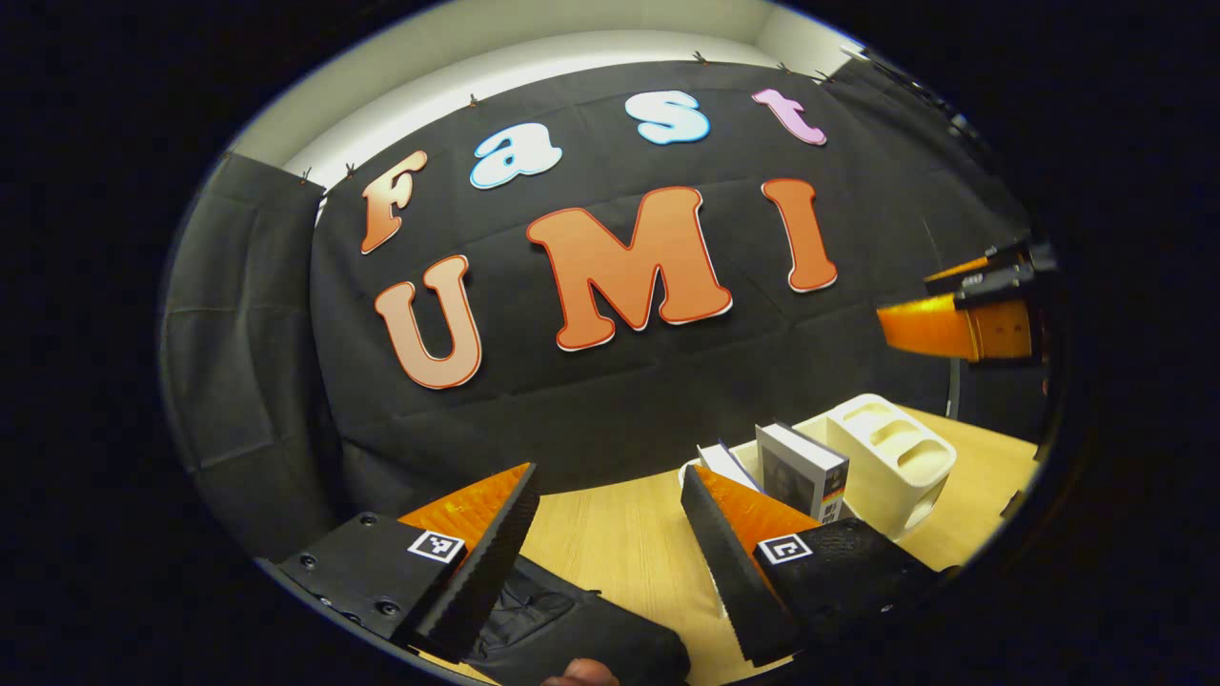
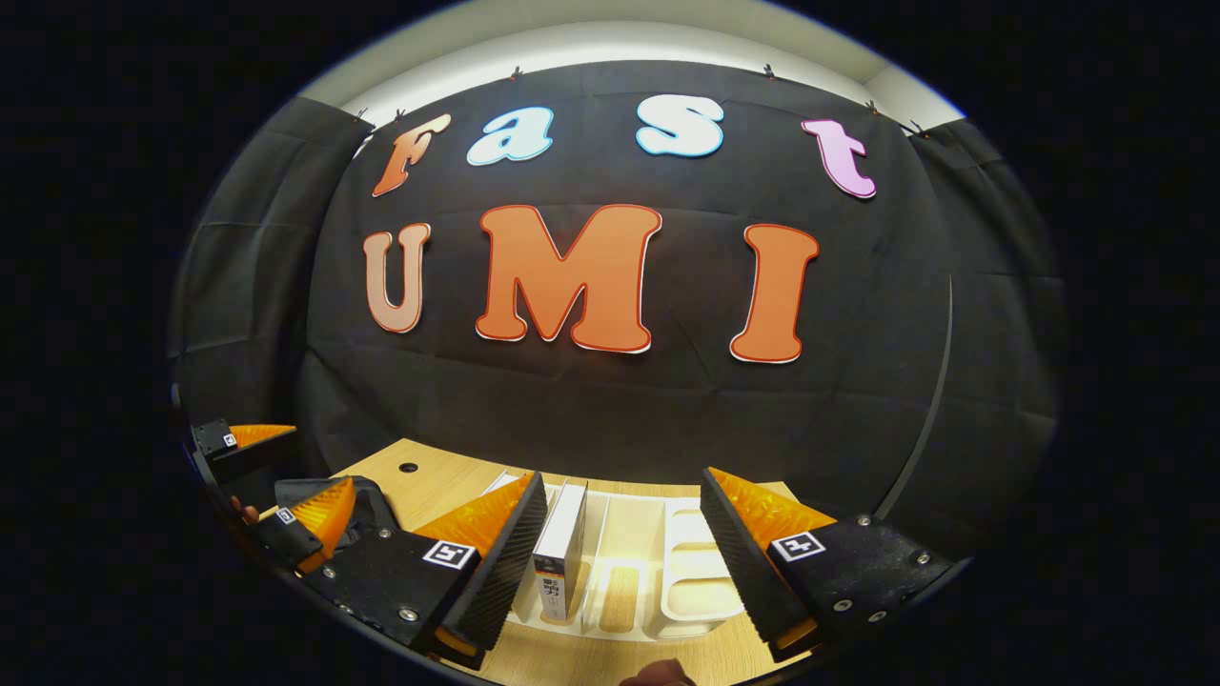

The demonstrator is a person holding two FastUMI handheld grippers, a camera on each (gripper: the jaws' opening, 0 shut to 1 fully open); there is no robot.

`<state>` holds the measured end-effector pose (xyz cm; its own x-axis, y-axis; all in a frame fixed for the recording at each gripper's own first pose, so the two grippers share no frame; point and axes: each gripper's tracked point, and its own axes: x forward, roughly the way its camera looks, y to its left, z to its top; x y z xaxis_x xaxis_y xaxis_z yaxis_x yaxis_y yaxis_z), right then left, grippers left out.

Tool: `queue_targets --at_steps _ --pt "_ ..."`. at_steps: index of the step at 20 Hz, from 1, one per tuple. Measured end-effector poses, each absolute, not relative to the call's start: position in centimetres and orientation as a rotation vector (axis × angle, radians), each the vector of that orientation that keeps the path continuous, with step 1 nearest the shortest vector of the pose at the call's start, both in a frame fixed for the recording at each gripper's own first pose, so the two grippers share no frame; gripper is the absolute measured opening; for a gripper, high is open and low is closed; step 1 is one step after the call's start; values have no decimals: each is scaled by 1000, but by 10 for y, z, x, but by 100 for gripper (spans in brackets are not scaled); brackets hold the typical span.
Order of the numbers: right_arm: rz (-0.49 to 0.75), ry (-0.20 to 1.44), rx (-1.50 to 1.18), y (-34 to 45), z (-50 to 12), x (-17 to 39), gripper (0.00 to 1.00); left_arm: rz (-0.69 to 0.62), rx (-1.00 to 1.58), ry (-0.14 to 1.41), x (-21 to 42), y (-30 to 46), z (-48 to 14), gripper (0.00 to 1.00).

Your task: Open the schoolbag, grab two books from the bookshelf and put them into the schoolbag.

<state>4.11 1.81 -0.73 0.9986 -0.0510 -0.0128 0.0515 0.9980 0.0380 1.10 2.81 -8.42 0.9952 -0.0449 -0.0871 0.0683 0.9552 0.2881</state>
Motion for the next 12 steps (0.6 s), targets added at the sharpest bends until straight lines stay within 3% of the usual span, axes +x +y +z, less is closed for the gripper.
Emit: queue_targets --at_steps 12 --pt "-34 15 7 9 -18 46 97 -56 615 250 -23 41 -206 98"
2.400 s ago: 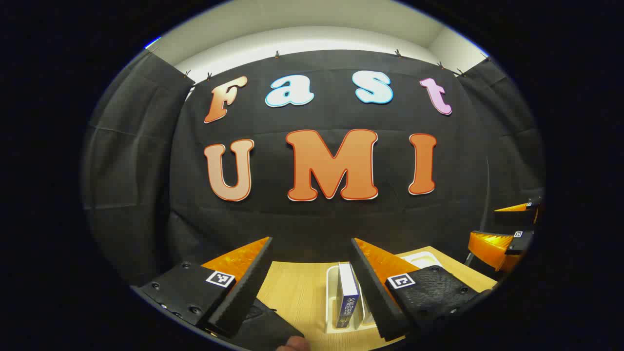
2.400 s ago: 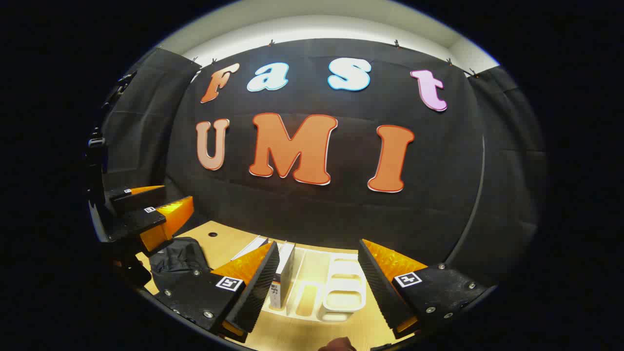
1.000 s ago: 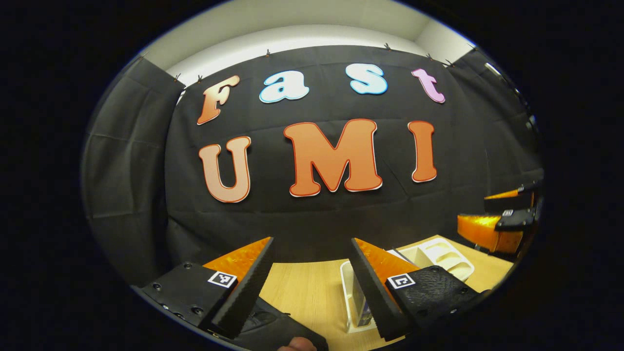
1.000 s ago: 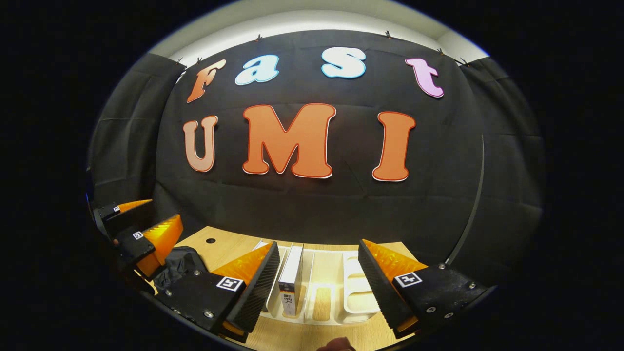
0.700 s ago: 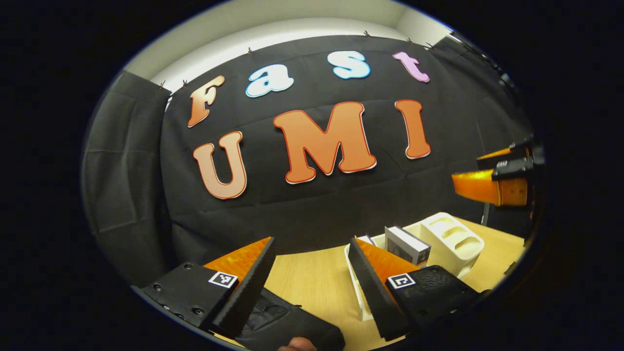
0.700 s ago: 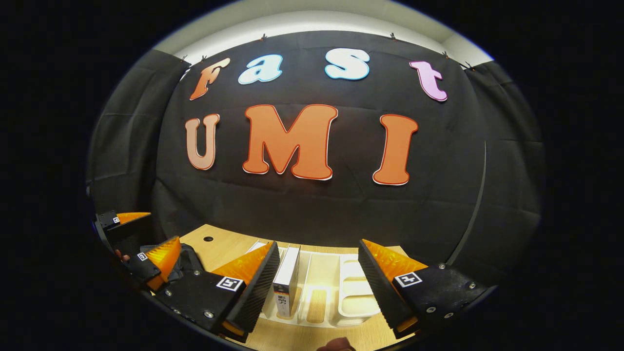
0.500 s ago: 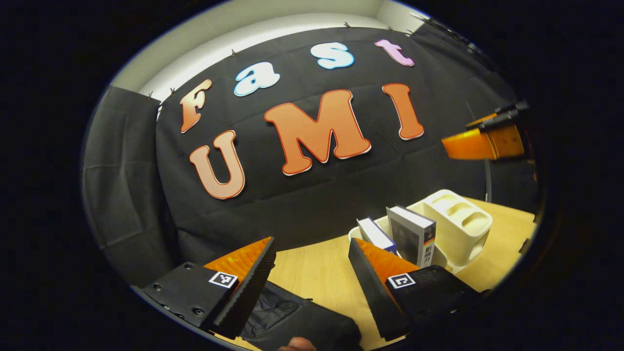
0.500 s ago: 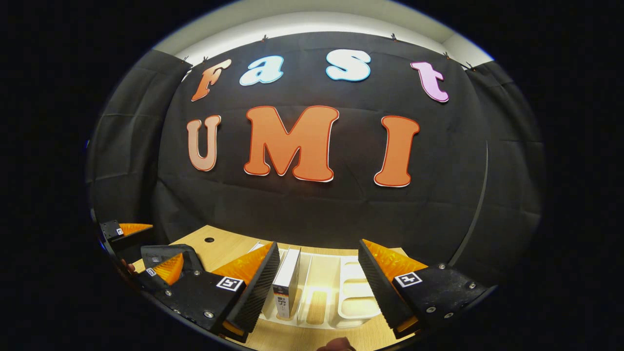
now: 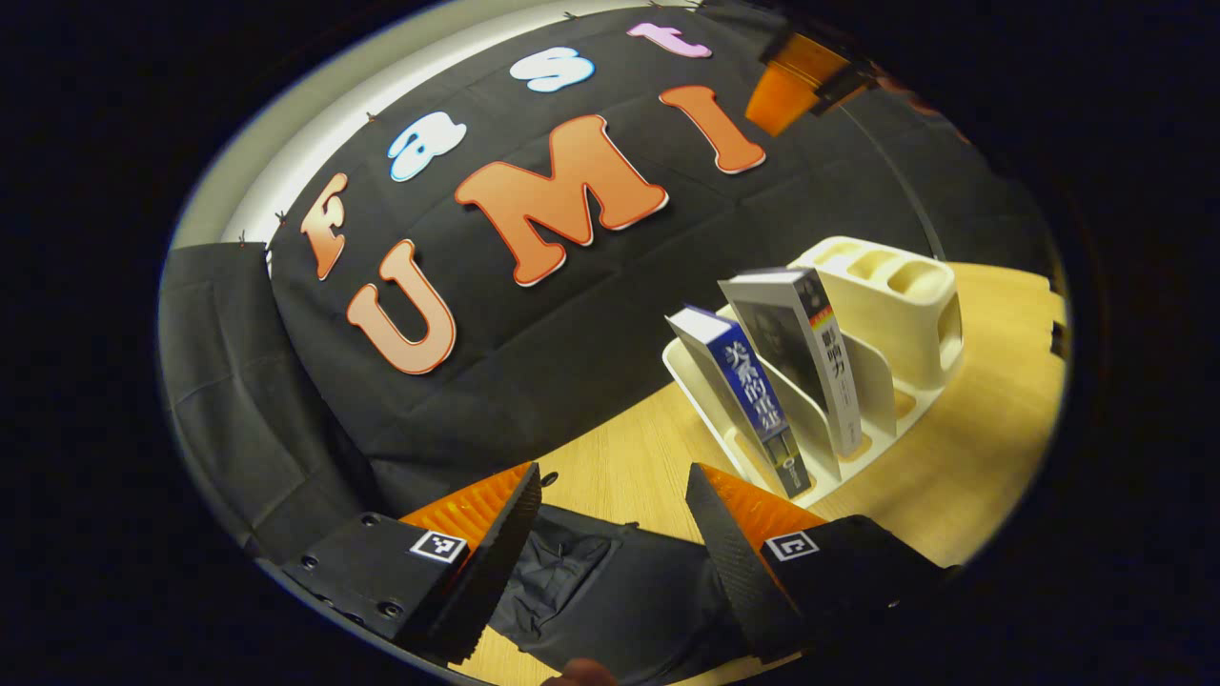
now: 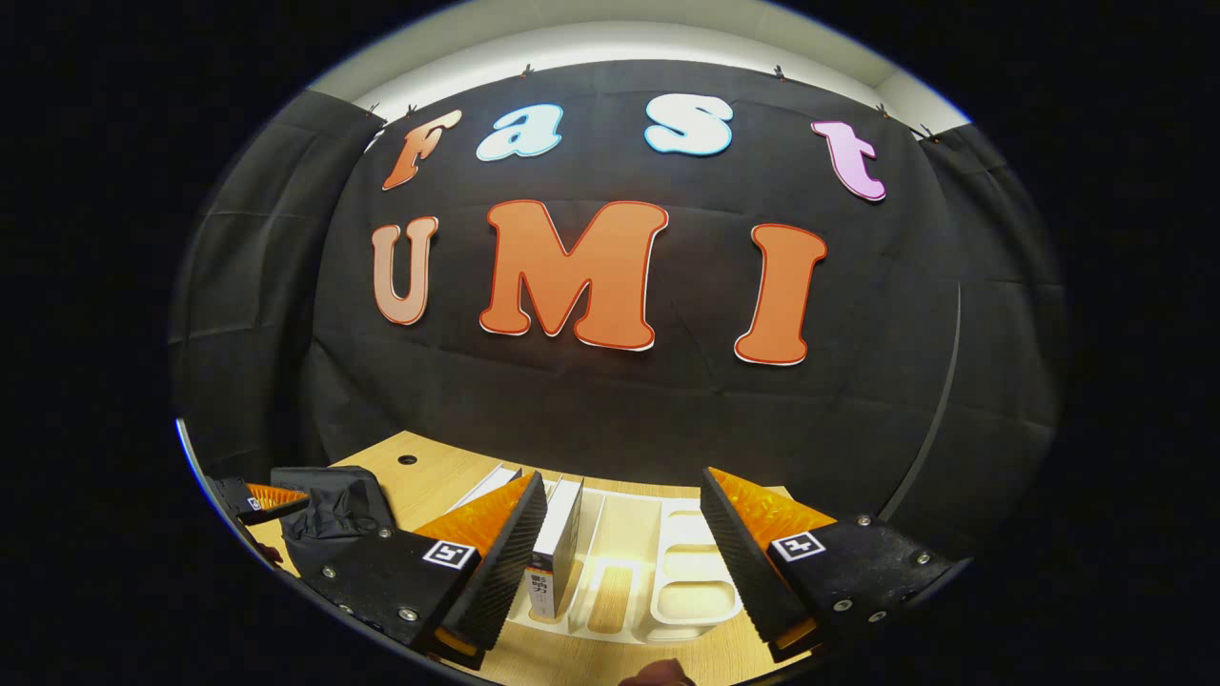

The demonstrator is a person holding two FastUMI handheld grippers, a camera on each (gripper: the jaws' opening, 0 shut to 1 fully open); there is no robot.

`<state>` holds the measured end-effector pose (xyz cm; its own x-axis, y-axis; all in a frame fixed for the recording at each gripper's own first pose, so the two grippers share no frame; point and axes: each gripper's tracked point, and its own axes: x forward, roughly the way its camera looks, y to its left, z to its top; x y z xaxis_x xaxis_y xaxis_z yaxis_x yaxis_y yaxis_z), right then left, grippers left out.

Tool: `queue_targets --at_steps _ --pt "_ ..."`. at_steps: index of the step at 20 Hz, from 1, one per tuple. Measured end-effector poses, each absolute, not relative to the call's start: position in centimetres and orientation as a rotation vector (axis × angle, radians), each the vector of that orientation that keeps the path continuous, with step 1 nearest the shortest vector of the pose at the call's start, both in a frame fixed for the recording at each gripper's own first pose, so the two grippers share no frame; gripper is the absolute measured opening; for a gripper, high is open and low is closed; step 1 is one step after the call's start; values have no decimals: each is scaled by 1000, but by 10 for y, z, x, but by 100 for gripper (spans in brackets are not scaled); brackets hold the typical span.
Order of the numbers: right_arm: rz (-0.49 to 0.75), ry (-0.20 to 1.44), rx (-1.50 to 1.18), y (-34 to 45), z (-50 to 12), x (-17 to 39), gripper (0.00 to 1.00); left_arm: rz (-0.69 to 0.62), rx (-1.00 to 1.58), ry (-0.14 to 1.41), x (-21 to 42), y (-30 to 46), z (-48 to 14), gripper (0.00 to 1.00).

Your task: Open the schoolbag, grab two books from the bookshelf and put them into the schoolbag.

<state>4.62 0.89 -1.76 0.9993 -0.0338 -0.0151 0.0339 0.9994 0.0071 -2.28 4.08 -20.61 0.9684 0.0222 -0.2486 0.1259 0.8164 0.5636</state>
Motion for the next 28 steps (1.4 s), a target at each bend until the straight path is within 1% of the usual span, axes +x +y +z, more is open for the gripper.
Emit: queue_targets --at_steps 8,15,22,28 --pt "-25 36 13 -3 -28 50 96 -42 756 419 -49 55 -290 98" --pt "-3 39 17 -7 -33 52 97 -19 842 537 -73 75 -339 98" --pt "23 35 21 -11 -35 49 97 87 897 580 -81 103 -353 98" --pt "29 36 29 -18 -38 43 97 155 949 584 -68 118 -350 97"
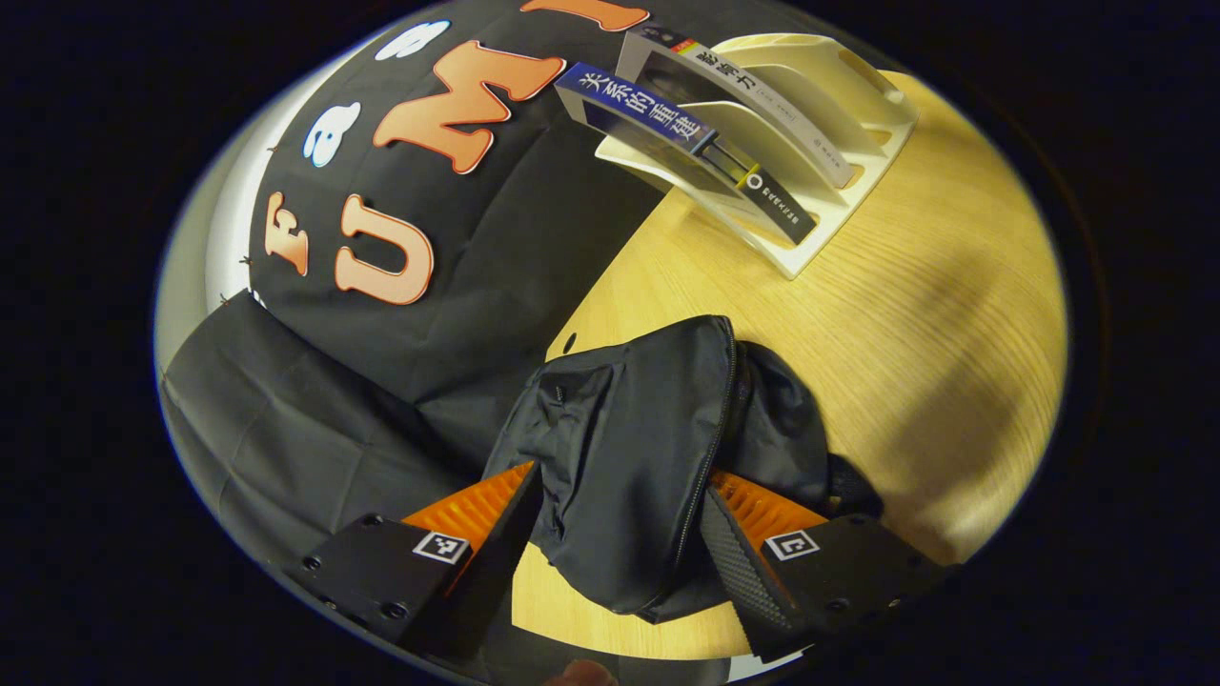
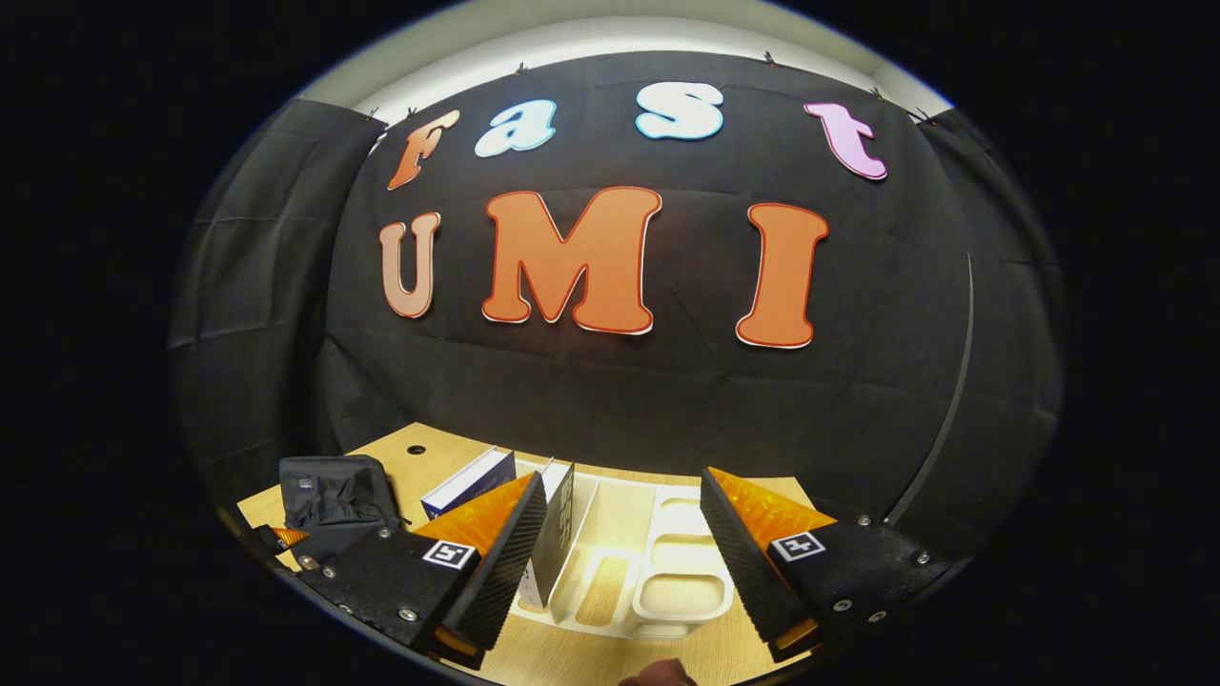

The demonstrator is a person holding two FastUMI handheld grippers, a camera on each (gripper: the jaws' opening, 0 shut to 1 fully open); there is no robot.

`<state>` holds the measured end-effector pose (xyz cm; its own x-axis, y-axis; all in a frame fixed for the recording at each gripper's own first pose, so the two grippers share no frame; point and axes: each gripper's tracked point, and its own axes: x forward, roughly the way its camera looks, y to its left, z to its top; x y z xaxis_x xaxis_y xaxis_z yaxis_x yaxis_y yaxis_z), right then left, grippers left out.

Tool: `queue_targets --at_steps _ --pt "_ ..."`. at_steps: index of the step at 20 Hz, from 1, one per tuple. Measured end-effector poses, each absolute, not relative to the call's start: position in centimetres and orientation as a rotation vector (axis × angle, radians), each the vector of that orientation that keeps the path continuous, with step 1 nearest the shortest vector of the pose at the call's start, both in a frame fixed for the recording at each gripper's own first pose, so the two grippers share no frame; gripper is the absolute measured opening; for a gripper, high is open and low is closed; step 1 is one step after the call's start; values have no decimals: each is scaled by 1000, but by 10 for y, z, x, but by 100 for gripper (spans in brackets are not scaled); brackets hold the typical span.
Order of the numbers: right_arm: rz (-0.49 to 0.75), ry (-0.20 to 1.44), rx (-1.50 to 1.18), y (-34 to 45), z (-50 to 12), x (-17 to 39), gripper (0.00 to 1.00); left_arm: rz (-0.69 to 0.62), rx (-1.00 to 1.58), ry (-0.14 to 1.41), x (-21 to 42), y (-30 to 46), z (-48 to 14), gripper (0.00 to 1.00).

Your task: Open the schoolbag, grab two books from the bookshelf and put them into the schoolbag.

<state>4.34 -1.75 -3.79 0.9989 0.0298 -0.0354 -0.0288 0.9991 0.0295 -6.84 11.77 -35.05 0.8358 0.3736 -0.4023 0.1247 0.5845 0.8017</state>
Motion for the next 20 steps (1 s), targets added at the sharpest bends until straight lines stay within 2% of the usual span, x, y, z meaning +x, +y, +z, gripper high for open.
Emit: queue_targets --at_steps 6,7,9,11,15,17,20 --pt "25 33 29 -27 -37 35 96 145 962 634 -53 127 -361 96" --pt "22 32 26 -29 -37 34 96 131 957 653 -53 127 -364 92" --pt "22 31 23 -29 -36 33 97 94 943 677 -52 123 -367 77" --pt "29 32 20 -29 -38 32 97 53 944 702 -52 118 -368 51" --pt "19 47 -6 -25 -38 33 97 -51 894 769 -54 114 -376 19" --pt "7 53 -13 -21 -36 33 97 -104 865 798 -53 114 -373 11" --pt "-11 72 -14 -9 -36 39 96 -187 787 836 -50 115 -367 8"
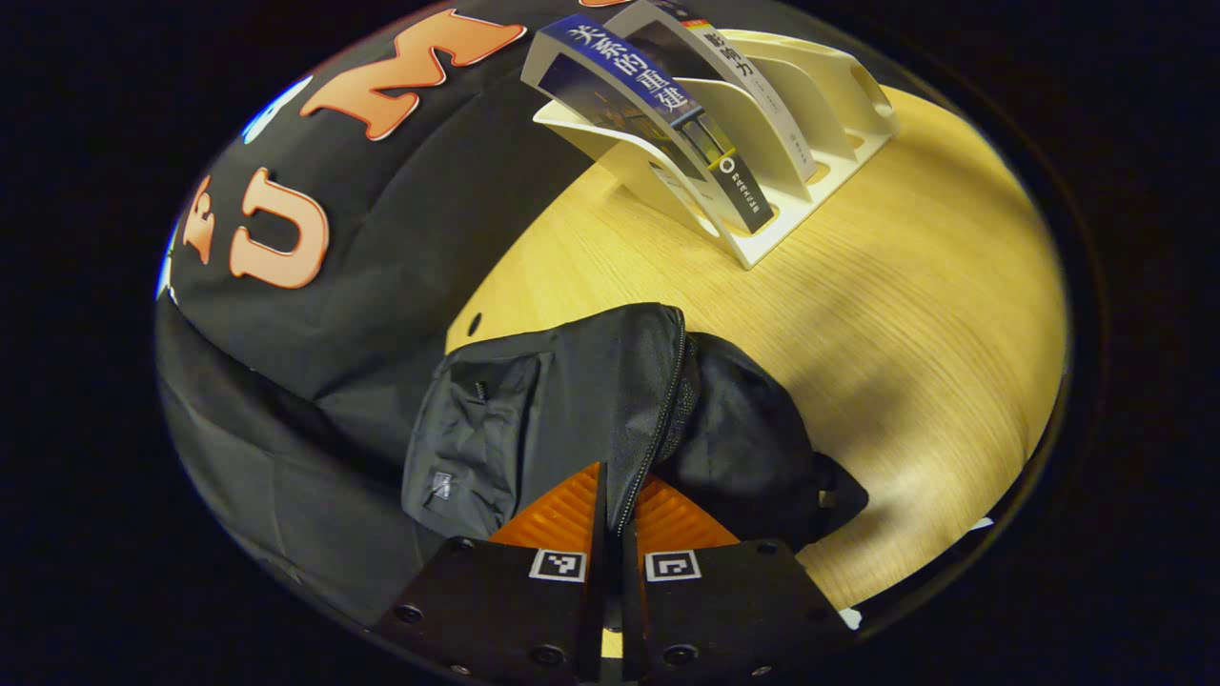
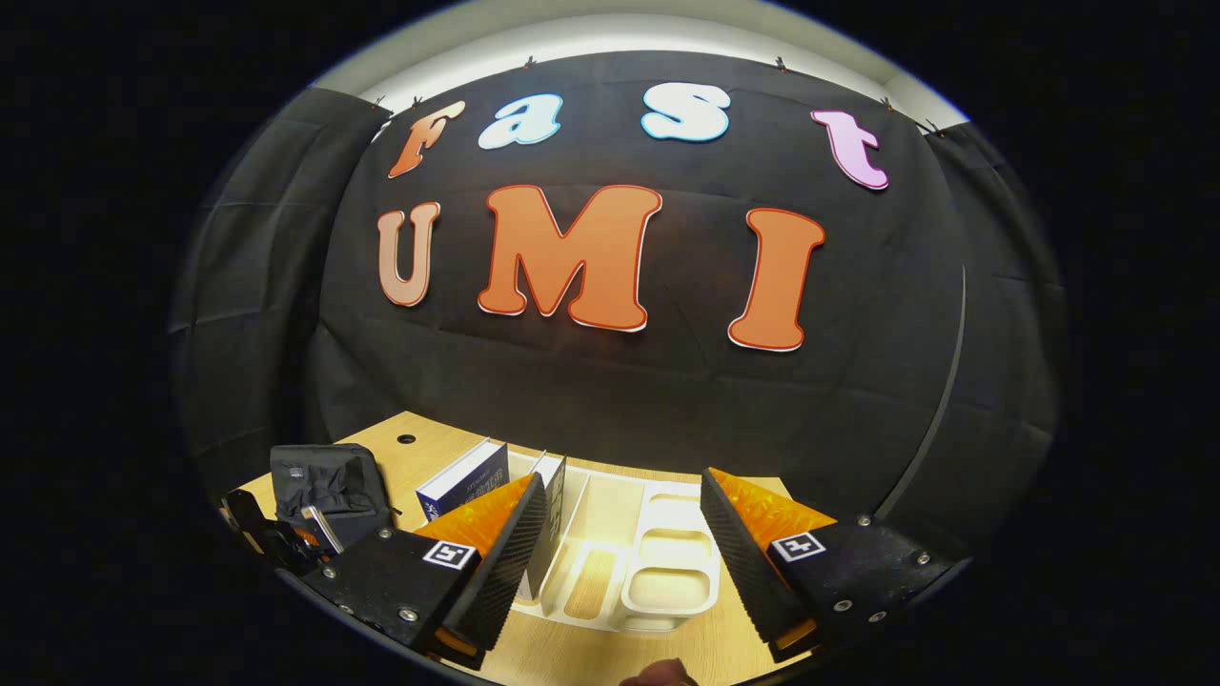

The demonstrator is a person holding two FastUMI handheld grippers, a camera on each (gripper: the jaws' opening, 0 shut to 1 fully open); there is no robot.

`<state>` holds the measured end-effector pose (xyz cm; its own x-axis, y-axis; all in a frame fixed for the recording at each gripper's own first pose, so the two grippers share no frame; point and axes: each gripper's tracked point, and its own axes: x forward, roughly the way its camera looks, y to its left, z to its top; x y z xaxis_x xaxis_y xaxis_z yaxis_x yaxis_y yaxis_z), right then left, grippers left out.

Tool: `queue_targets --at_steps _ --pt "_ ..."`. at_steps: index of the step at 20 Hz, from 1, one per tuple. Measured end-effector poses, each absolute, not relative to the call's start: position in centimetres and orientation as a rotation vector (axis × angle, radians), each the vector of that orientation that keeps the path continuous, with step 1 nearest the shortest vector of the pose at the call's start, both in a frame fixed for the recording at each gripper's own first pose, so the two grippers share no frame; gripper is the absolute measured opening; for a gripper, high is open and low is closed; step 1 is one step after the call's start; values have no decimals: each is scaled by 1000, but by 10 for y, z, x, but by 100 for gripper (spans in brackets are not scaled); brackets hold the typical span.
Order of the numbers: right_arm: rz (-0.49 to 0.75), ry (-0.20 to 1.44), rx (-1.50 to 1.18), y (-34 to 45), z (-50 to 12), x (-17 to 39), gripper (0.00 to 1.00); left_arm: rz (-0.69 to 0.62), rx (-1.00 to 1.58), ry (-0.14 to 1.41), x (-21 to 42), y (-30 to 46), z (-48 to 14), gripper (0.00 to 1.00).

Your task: Open the schoolbag, grab two books from the bookshelf and put them into the schoolbag.

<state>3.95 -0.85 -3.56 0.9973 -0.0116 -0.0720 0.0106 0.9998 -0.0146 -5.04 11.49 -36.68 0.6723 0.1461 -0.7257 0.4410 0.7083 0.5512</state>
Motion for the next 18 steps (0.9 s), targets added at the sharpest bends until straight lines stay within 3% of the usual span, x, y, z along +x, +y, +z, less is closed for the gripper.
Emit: queue_targets --at_steps 10,18 --pt "33 184 -9 76 -30 72 97 -447 599 916 -30 134 -320 7" --pt "41 324 50 110 -40 120 97 -554 512 945 2 161 -278 7"
